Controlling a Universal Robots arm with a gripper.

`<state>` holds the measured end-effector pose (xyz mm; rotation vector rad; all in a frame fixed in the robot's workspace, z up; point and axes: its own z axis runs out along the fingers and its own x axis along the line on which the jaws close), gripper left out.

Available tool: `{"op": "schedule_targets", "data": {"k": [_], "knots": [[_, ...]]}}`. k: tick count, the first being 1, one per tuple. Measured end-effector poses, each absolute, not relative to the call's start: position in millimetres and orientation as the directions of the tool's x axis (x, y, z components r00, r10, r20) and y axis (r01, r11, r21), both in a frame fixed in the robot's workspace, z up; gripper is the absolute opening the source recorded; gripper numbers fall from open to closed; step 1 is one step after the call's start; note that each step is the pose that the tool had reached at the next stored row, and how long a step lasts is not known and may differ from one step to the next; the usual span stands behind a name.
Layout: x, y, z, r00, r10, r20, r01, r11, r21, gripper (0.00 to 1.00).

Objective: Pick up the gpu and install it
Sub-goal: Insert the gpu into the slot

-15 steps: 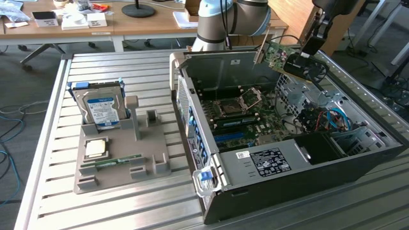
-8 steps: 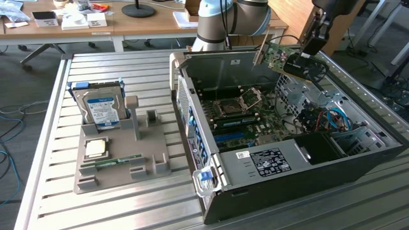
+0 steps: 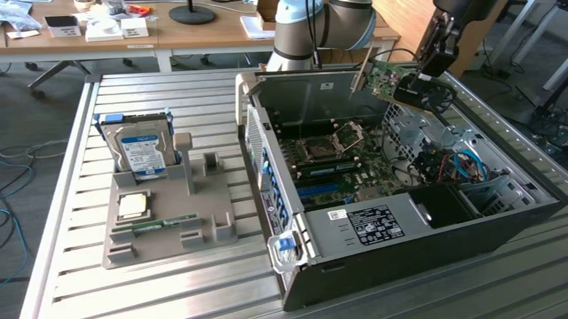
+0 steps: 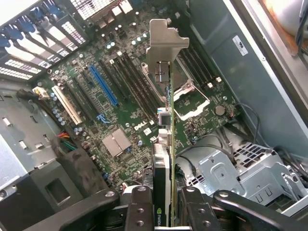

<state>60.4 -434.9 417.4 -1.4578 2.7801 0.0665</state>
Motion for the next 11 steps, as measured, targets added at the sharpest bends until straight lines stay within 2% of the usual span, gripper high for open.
{"op": "schedule_targets", "data": {"k": [11], "knots": [[60.4,-434.9,417.4,-0.561,-0.828,-0.021,-0.828,0.56,0.037,0.27]]}}
